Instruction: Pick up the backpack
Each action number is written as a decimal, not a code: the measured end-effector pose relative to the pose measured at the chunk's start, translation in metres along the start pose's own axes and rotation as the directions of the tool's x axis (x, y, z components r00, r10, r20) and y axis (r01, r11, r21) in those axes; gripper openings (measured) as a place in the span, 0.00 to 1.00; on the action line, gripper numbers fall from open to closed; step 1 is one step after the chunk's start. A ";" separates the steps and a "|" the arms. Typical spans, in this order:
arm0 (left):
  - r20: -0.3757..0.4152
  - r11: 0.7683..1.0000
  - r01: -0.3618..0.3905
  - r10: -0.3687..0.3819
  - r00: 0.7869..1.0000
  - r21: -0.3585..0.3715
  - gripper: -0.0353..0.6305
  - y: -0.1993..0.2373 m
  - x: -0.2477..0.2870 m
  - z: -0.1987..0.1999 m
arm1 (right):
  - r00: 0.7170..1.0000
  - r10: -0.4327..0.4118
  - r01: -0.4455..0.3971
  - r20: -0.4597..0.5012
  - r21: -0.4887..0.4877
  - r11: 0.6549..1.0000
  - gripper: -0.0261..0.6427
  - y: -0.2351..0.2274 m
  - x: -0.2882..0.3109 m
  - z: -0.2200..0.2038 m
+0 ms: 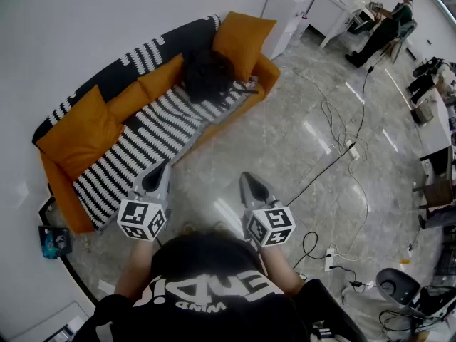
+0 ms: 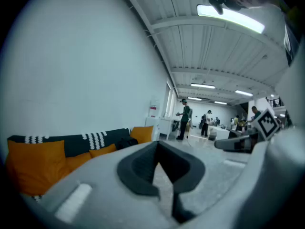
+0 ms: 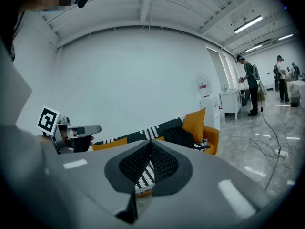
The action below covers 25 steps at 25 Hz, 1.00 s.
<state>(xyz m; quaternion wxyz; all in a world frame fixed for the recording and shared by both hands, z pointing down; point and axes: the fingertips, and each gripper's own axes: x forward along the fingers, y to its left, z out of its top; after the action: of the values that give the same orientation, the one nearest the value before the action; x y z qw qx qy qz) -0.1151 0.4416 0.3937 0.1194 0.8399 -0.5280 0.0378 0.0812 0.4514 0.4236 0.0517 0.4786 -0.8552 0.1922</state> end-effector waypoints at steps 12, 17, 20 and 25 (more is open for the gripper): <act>-0.020 0.997 0.071 -0.071 0.997 0.030 0.06 0.006 -0.010 0.004 | 0.999 -0.012 0.013 -0.033 0.033 0.999 0.04 0.028 -0.001 -0.008; -0.033 0.996 0.090 -0.090 0.995 0.014 0.06 0.019 -0.016 -0.006 | 0.999 -0.042 0.042 -0.028 0.014 0.999 0.04 0.039 0.000 -0.013; -0.042 0.995 0.100 -0.100 0.994 -0.001 0.06 0.026 -0.017 -0.011 | 0.998 -0.053 0.053 -0.029 0.016 0.998 0.04 0.042 0.002 -0.014; -0.043 0.996 0.092 -0.093 0.995 -0.013 0.06 0.042 -0.009 -0.013 | 0.998 -0.058 0.058 -0.024 0.008 0.998 0.04 0.040 0.013 -0.006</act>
<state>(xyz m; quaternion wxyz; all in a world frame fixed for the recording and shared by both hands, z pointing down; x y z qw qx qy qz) -0.1557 0.4352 0.4116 0.1372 0.8618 -0.4860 0.0477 0.0399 0.4617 0.4219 0.0653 0.5012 -0.8394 0.2000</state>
